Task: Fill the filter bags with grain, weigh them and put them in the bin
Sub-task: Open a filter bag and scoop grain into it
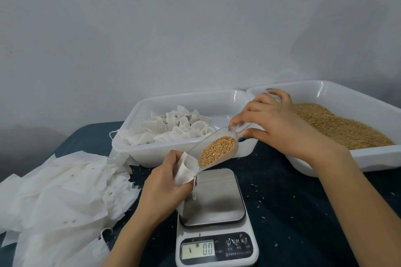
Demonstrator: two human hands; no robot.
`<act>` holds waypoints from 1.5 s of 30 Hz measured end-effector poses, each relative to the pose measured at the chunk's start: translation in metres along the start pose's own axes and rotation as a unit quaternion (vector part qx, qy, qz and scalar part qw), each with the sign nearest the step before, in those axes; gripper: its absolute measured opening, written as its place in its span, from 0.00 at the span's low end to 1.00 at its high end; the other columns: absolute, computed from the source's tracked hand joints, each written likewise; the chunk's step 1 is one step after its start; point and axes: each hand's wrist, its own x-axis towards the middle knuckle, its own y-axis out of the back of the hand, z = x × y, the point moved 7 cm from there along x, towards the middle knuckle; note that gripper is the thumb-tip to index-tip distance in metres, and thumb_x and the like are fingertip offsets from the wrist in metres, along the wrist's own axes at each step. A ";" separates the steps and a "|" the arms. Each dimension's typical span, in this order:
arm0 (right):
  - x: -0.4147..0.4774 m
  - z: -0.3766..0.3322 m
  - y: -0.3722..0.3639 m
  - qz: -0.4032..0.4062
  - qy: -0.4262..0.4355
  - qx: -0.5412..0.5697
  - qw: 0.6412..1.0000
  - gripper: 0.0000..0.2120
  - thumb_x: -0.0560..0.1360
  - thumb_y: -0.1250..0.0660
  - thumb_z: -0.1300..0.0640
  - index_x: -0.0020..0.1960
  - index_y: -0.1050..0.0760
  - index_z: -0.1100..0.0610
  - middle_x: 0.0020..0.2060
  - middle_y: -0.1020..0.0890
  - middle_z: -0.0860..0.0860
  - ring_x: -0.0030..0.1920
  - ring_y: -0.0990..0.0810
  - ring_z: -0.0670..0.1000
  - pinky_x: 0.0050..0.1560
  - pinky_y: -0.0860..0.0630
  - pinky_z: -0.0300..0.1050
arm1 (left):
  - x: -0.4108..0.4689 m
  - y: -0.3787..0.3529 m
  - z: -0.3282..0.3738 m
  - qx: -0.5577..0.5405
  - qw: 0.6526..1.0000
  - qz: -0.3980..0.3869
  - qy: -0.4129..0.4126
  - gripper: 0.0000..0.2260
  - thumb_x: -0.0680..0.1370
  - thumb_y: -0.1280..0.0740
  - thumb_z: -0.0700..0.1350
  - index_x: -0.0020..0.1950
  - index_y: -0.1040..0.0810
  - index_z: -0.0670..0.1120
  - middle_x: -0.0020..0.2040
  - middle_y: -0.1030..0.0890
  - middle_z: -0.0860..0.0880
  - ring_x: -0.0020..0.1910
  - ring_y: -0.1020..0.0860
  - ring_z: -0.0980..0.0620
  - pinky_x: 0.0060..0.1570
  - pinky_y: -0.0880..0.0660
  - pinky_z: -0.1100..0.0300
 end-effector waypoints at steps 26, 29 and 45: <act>0.015 -0.039 0.040 0.041 0.049 -0.144 0.988 0.15 0.69 0.26 0.45 0.55 0.17 0.44 0.49 0.20 0.50 0.62 0.28 0.59 0.69 0.48 0.67 | -0.005 -0.015 0.010 -0.112 0.990 -0.068 -0.042 0.16 0.70 0.33 0.59 0.56 0.31 0.62 0.50 0.19 0.60 0.46 0.19 0.57 0.38 0.22 0.64; 0.016 -0.043 0.043 0.059 0.057 -0.152 0.985 0.15 0.68 0.25 0.45 0.54 0.16 0.45 0.48 0.19 0.50 0.60 0.26 0.60 0.68 0.46 0.67 | -0.005 -0.014 0.012 -0.119 0.990 -0.066 -0.045 0.17 0.70 0.34 0.61 0.57 0.31 0.61 0.49 0.19 0.61 0.44 0.20 0.59 0.37 0.24 0.66; 0.010 -0.040 0.053 0.122 0.087 -0.167 0.975 0.13 0.69 0.26 0.45 0.52 0.16 0.46 0.47 0.19 0.51 0.57 0.25 0.61 0.65 0.46 0.61 | -0.004 -0.012 0.012 -0.130 0.989 -0.055 -0.045 0.12 0.74 0.32 0.51 0.55 0.29 0.54 0.41 0.19 0.55 0.36 0.23 0.58 0.36 0.25 0.63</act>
